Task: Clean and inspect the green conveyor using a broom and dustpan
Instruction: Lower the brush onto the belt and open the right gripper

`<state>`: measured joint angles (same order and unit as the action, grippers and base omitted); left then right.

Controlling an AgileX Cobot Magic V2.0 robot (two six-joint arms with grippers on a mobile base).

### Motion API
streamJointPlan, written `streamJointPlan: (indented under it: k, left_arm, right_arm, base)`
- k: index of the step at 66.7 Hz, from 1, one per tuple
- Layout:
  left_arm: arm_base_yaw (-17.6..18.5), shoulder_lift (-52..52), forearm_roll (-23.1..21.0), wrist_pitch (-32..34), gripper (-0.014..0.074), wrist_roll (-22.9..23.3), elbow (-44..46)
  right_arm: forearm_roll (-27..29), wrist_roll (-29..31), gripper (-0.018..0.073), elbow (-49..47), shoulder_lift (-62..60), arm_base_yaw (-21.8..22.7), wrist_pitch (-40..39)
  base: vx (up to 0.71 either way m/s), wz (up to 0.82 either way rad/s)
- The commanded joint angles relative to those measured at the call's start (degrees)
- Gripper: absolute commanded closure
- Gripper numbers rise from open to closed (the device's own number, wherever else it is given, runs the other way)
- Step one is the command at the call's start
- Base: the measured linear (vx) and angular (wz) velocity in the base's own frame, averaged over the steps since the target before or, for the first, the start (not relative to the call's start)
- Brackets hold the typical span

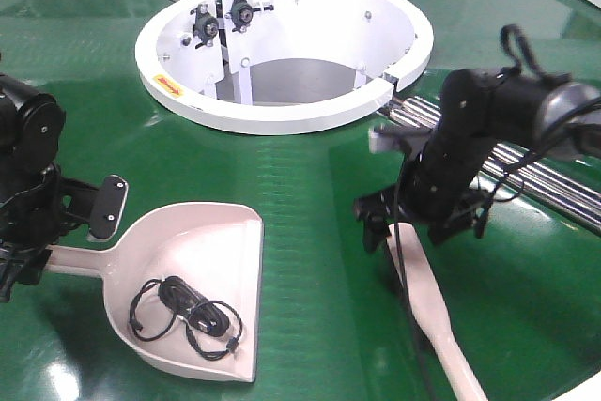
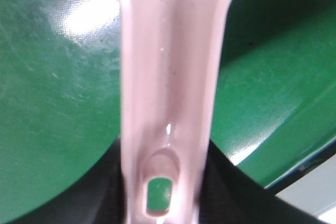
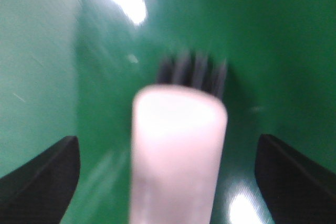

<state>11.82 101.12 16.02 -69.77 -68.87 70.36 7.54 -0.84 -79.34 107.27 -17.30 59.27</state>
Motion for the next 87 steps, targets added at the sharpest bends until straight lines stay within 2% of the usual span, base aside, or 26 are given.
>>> streamJointPlan:
  k: [1,10,24,31,38,49,53,87]
  left_arm:
    - [0.4,-2.2,-0.5,-1.6,0.0619,0.7,1.6]
    - [0.4,-2.2,-0.5,-1.6,0.0619,0.7,1.6]
    - [0.4,-2.2,-0.5,-1.6,0.0619,0.7,1.6]
    - [0.4,-2.2,-0.5,-1.6,0.0619,0.7,1.6]
    - [0.4,-2.2,-0.5,-1.6,0.0619,0.7,1.6]
    - [0.4,-2.2,-0.5,-1.6,0.0619,0.7,1.6]
    - [0.4,-2.2,-0.5,-1.6,0.0619,0.7,1.6]
    - [0.4,-2.2,-0.5,-1.6,0.0619,0.7,1.6]
  right_arm:
    - [0.0,1.8,-0.0075,1.3,-8.0,0.2,-8.8]
    - [0.0,4.1,-0.0062,9.5,-17.1,0.2,-23.1]
    - [0.0,7.6,-0.0001,27.3,-32.5,0.3,-43.8]
    - [0.2,7.6,0.0055,36.7,-40.8,0.3,-53.2]
    - [0.2,7.6,0.0153,43.9,-48.0,0.2,-60.4]
    - [0.1,7.4,0.044,51.2,-57.8,0.2,-63.8]
    - [0.1,7.4,0.0577,52.3,-60.1,0.2,-63.7]
    - [0.1,7.4,0.0569,52.5,-63.3,0.2,-63.6]
  base:
    - [0.0,0.0]
    - [0.0,0.0]
    - [0.0,0.0]
    - [0.0,0.0]
    - [0.0,0.0]
    - [0.0,0.0]
    - [0.0,0.0]
    - [0.0,0.0]
